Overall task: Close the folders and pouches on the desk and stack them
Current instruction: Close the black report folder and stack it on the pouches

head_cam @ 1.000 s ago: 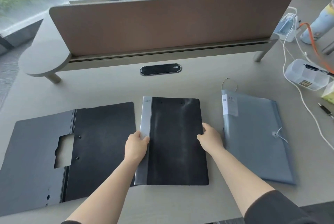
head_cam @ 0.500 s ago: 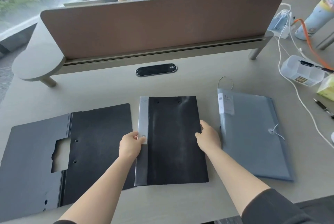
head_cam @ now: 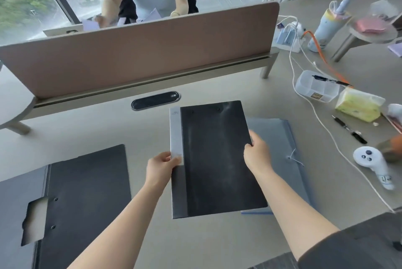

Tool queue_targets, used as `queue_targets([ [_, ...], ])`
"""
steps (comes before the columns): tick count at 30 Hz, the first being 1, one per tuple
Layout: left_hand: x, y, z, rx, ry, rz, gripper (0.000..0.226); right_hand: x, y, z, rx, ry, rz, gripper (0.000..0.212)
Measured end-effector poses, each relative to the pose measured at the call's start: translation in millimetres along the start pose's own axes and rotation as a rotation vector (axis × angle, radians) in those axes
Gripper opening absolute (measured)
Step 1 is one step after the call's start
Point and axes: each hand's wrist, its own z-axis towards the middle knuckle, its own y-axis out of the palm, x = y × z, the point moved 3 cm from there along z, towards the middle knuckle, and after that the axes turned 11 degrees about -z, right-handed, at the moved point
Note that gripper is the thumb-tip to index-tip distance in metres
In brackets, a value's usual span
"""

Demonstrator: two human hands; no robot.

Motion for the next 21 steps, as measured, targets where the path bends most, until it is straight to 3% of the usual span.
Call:
queue_targets([
  [4, 2.8, 50.2, -4.8, -0.091, -0.021, -0.003, 0.013, 33.2, -34.0, 8.4, 0.049, 0.066, 0.049, 0.056],
  [9, 2.1, 103.3, -11.4, -0.178, -0.040, -0.003, 0.007, 75.8, -64.6, 21.1, 0.093, 0.160, 0.052, 0.048],
  [16, -2.5, 147.7, -9.5, -0.191, -0.046, 0.075, 0.008, 110.0, -86.9, 33.6, 0.058, 0.232, -0.013, 0.027],
  [21, -8.5, 161.6, -7.7, -0.177, -0.062, 0.106, 0.012, 139.5, -81.7, 52.7, 0.041, 0.269, -0.037, 0.036],
])
